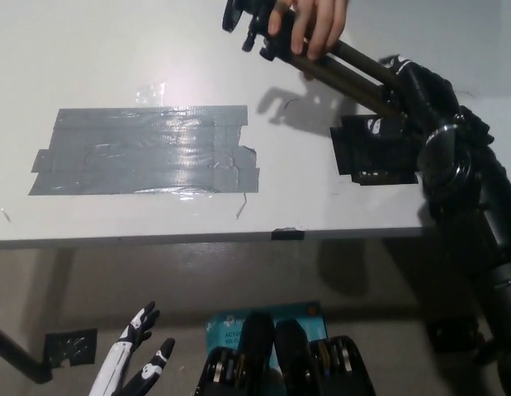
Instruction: A person hands a tripod to the robot which it grabs with its right hand and places in the middle of the table in front of it
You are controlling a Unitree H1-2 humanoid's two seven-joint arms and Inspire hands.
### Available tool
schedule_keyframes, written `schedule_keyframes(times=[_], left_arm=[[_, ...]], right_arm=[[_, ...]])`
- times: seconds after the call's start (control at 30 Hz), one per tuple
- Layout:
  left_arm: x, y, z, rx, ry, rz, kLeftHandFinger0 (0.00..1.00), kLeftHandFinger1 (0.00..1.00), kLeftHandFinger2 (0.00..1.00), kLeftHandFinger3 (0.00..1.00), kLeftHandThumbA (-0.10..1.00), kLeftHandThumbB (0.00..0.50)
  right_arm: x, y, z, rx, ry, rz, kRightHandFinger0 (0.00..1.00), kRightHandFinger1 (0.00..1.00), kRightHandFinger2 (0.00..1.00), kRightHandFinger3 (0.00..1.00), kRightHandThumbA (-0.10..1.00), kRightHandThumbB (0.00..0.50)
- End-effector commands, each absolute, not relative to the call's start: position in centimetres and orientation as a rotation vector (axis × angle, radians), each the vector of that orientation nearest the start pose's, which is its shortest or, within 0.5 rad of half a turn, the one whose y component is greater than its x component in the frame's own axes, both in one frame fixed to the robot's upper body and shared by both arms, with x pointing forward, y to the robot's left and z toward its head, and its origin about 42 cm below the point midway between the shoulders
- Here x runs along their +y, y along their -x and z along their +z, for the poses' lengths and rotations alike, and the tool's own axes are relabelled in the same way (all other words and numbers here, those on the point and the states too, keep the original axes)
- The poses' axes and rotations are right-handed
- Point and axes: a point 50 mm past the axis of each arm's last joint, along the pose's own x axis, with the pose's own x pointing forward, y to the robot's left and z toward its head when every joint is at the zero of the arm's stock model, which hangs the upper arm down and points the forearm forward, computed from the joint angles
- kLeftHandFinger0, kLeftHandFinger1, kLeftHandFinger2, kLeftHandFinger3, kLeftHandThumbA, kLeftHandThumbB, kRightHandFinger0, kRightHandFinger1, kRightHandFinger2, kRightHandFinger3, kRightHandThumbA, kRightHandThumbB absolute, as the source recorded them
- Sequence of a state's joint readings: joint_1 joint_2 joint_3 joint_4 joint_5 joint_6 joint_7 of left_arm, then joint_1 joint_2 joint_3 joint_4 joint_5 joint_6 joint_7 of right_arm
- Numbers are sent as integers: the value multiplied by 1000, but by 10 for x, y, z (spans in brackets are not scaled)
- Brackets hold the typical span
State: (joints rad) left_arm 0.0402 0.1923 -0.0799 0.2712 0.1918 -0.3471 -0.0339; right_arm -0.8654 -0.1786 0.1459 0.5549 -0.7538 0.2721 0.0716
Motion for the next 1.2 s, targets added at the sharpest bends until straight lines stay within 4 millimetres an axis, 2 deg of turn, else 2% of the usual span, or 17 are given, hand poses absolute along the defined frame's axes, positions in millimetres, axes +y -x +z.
schedule_keyframes(times=[0.0, 0.07, 0.1, 0.2, 0.27, 0.33, 0.5, 0.63, 0.7, 0.73, 0.77, 0.9, 1.07, 1.17], left_arm=[[259, -261, 49, -88, -414, -200, 1000, 1000, 1000, 1000, 787, 174], [259, -261, 48, -90, -408, -198, 1000, 1000, 1000, 1000, 776, 169], [259, -261, 48, -90, -407, -199, 1000, 1000, 1000, 1000, 774, 169], [258, -261, 47, -92, -402, -201, 1000, 1000, 1000, 1000, 767, 168], [258, -261, 47, -90, -400, -204, 1000, 1000, 1000, 1000, 764, 167], [259, -261, 47, -90, -392, -209, 1000, 1000, 1000, 1000, 766, 171], [258, -261, 48, -97, -391, -218, 1000, 1000, 1000, 1000, 762, 164], [258, -262, 48, -95, -402, -216, 1000, 1000, 1000, 1000, 763, 166], [257, -261, 48, -85, -410, -215, 1000, 1000, 1000, 1000, 773, 177], [257, -261, 49, -84, -410, -214, 1000, 1000, 1000, 1000, 774, 177], [257, -262, 49, -85, -410, -213, 1000, 1000, 1000, 1000, 774, 178], [255, -264, 50, -88, -413, -217, 1000, 1000, 1000, 1000, 764, 165], [254, -268, 51, -93, -414, -222, 1000, 1000, 1000, 1000, 758, 166], [254, -269, 52, -99, -416, -227, 1000, 1000, 1000, 1000, 752, 157]], right_arm=[[-170, -518, 345, -589, 949, -234, 20, 496, 906, 902, -100, 173], [-168, -515, 348, -614, 942, -237, 0, 495, 885, 943, -100, 171], [-167, -514, 352, -651, 937, -247, 0, 484, 865, 941, -100, 185], [-164, -511, 357, -696, 953, -246, 8, 524, 862, 986, -100, 201], [-162, -510, 358, -721, 951, -228, 8, 546, 881, 1000, -100, 188], [-158, -507, 357, -728, 989, -190, 0, 530, 871, 1000, -100, 194], [-157, -508, 347, -749, 1097, -138, 0, 476, 865, 828, -100, 215], [-159, -511, 339, -720, 1135, -92, 0, 492, 890, 854, -100, 188], [-162, -513, 332, -725, 1153, -62, 0, 405, 774, 721, -100, 241], [-163, -514, 329, -720, 1159, -47, 0, 385, 777, 732, -100, 205], [-165, -515, 327, -696, 1172, -28, 0, 419, 845, 778, -100, 193], [-175, -520, 317, -664, 1214, 0, 0, 480, 929, 798, -100, 189], [-186, -524, 308, -633, 1246, 13, 0, 457, 916, 795, -100, 199], [-194, -525, 303, -625, 1276, 20, 0, 487, 921, 866, -100, 192]])
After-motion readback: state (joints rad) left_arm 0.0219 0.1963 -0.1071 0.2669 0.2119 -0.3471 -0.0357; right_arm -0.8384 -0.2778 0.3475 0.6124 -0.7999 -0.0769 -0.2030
